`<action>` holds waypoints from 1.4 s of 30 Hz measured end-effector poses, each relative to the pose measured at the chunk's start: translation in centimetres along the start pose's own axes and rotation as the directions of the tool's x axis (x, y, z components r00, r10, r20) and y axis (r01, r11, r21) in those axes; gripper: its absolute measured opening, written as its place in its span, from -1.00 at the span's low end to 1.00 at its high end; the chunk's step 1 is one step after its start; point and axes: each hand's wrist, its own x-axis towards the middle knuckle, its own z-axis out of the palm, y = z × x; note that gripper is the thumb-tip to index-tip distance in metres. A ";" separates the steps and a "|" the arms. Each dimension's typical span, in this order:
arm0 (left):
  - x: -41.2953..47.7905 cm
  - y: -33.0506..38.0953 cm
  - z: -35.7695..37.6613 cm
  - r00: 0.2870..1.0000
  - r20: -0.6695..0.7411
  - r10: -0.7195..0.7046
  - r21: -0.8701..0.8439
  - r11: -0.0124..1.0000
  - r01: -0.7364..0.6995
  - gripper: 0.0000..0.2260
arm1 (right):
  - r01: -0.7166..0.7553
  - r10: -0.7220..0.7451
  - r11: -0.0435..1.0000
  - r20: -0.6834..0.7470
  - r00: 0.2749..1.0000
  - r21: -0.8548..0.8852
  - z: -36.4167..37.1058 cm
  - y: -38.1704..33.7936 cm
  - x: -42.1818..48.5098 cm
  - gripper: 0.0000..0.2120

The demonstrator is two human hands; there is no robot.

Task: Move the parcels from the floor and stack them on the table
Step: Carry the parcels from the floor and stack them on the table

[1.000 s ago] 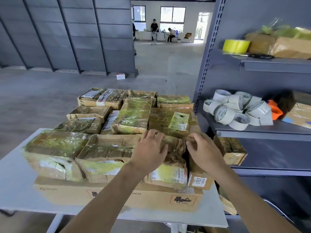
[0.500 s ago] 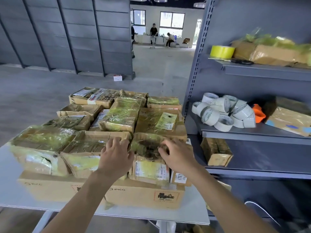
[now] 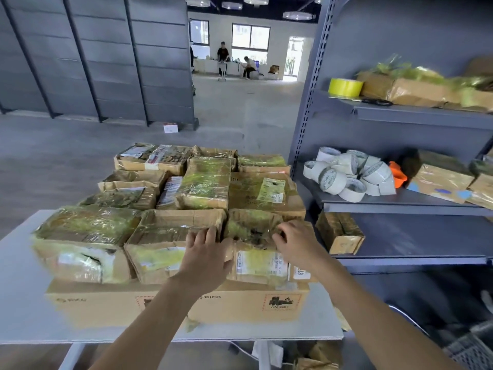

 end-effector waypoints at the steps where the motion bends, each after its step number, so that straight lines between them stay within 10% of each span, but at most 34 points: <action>1: 0.0 0.0 0.1 1.000 0.002 0.004 0.005 1.000 -0.004 -0.61 | -0.032 0.031 0.999 -0.030 0.999 -0.025 0.0 0.3 0.1 -0.73; 13: 0.5 0.8 -0.4 0.998 0.035 -0.056 0.064 0.997 0.054 -0.57 | -0.134 0.124 0.983 -0.090 0.988 -0.123 0.1 4.3 -0.1 -0.68; 22: 0.8 1.0 0.0 0.997 0.024 -0.067 0.086 0.994 0.065 -0.54 | -0.221 0.209 0.947 0.073 0.975 0.232 0.4 6.7 0.5 -0.54; 42: 1.1 1.8 1.3 0.990 -0.078 -0.115 0.093 0.988 0.122 -0.64 | -0.217 0.212 0.972 0.061 0.975 0.092 1.2 6.4 0.4 -0.59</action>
